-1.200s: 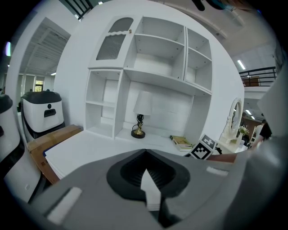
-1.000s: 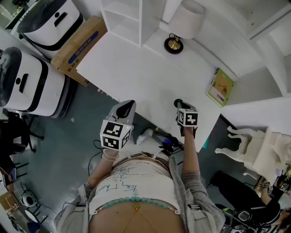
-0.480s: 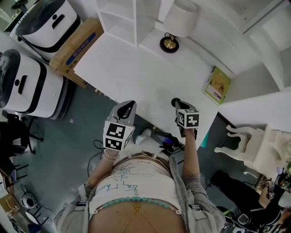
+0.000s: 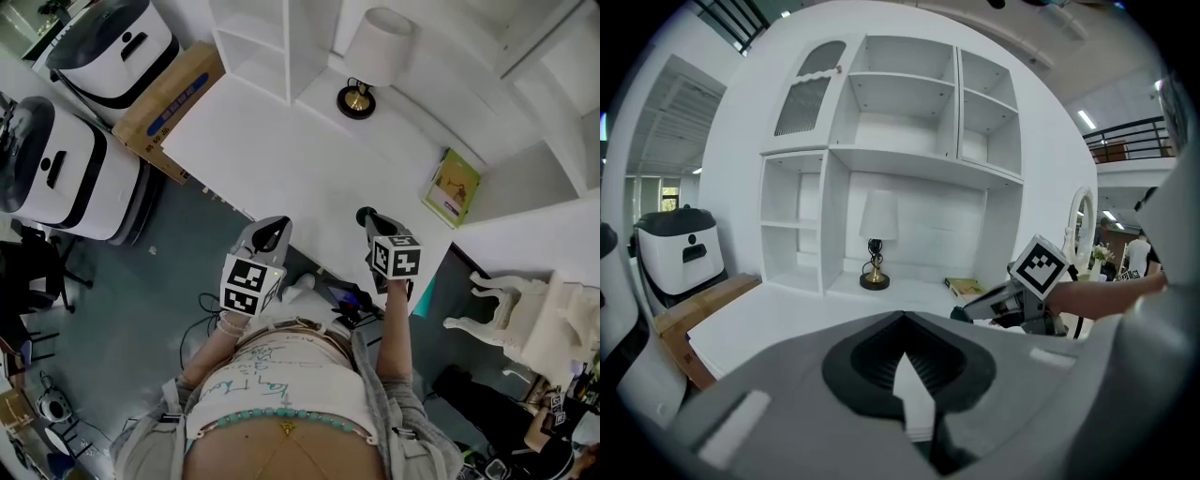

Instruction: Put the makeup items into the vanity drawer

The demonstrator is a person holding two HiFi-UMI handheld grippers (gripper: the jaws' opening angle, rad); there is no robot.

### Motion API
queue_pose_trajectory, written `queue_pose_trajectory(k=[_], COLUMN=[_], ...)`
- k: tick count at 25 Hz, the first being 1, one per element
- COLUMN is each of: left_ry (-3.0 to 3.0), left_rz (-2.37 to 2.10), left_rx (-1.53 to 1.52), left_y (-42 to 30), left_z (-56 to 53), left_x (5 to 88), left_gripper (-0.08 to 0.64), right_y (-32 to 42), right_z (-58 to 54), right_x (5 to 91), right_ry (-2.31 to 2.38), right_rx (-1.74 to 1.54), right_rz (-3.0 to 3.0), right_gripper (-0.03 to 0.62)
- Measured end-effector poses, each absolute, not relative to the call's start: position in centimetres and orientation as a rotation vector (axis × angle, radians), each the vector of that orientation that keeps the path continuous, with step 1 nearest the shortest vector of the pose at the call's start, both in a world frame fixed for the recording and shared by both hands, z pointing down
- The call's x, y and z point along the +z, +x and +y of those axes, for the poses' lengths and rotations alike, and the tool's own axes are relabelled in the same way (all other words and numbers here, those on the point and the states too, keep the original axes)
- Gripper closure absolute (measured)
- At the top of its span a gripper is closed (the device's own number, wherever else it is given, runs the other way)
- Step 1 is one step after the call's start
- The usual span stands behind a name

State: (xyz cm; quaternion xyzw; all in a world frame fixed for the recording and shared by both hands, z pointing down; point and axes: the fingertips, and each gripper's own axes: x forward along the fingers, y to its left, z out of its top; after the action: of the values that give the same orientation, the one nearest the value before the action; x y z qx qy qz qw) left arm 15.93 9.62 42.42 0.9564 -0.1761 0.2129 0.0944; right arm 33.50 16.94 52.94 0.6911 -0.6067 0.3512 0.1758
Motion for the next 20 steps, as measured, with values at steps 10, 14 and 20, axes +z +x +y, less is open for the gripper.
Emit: queue_pose_trajectory(k=[10, 14, 20], left_ry=[2.843, 2.844, 2.851], left_rz=[-0.516, -0.495, -0.45], left_rx=[0.625, 0.627, 0.632], left_y=[16.2, 16.6, 16.5], left_z=[10.3, 10.2, 9.9], left_x=[42.4, 42.5, 42.6], left_gripper=[0.558, 0.558, 0.558], right_y=[32.5, 32.0, 31.0], right_z=[15.9, 15.6, 14.7], right_x=[50.0, 49.6, 48.9], right_ry=[1.926, 1.913, 1.894], right_rx=[0.915, 0.914, 0.898], right_rz=[-1.79, -1.801, -1.815], right_gripper=[0.563, 0.563, 0.563])
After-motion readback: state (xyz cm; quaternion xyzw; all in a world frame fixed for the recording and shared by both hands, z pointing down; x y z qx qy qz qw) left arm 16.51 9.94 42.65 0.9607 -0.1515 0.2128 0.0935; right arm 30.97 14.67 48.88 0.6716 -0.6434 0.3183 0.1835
